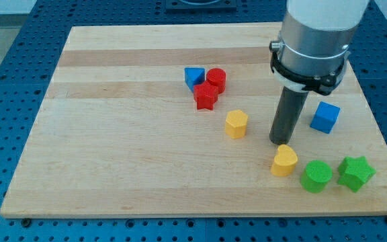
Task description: Move the yellow heart to the left of the green circle
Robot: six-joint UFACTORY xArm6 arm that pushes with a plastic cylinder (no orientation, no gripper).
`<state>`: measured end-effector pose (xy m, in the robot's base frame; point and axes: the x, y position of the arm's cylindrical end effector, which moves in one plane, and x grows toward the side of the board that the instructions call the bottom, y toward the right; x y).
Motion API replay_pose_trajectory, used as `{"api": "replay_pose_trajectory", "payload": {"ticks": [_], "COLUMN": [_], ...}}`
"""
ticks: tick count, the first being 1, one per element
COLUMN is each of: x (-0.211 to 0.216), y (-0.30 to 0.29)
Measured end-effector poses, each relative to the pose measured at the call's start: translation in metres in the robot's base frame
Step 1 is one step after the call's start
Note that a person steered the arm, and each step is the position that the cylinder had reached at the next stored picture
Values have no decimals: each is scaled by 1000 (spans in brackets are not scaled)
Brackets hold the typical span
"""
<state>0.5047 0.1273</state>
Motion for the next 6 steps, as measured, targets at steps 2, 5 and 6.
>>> {"api": "replay_pose_trajectory", "payload": {"ticks": [2,5,6], "x": [11,21,24], "y": [0,-6,-13]}}
